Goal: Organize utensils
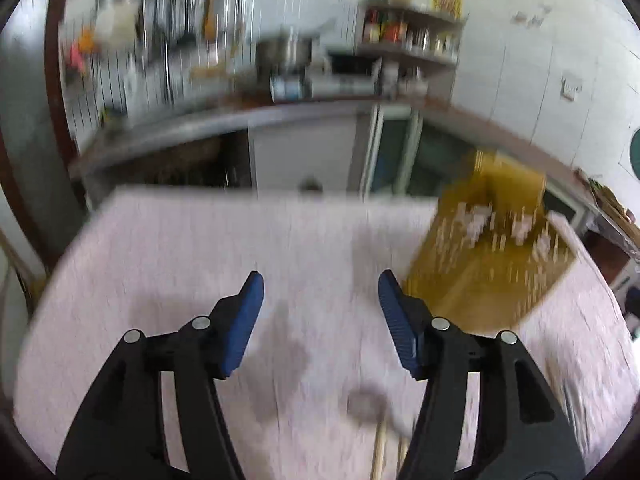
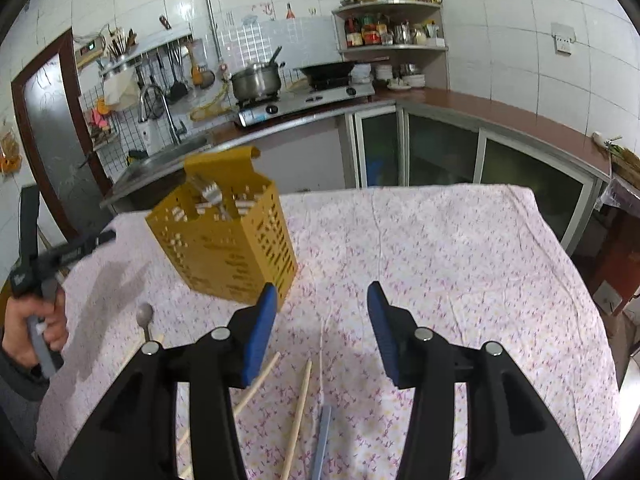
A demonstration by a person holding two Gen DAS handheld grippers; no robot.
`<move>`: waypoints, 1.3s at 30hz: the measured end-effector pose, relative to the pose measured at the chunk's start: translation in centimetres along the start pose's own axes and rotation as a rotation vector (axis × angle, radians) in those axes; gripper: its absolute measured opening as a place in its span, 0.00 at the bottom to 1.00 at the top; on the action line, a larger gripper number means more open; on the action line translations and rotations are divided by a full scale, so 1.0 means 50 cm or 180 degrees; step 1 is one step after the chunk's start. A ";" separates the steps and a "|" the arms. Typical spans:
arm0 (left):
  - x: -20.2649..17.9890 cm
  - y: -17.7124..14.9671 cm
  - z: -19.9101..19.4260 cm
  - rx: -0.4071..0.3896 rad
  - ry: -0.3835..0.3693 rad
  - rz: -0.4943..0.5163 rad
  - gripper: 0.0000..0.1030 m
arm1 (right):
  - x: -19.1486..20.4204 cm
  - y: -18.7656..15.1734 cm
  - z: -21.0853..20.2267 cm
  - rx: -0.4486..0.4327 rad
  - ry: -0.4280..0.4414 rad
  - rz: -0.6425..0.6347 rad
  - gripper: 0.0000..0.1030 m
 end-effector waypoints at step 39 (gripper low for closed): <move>-0.050 -0.160 0.029 0.0719 -0.0380 0.0391 0.33 | 0.012 -0.043 -0.011 0.0138 0.0021 0.0014 0.51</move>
Point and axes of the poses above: each gripper's, at about its wrist camera, not at the fingertips, and z roughly the way its jaws point, x to its left, y to its top, the point moved 4 cm from there along z, roughly the way its jaws point, and after that the axes turned 5 degrees about -z, right-handed, at the moved point
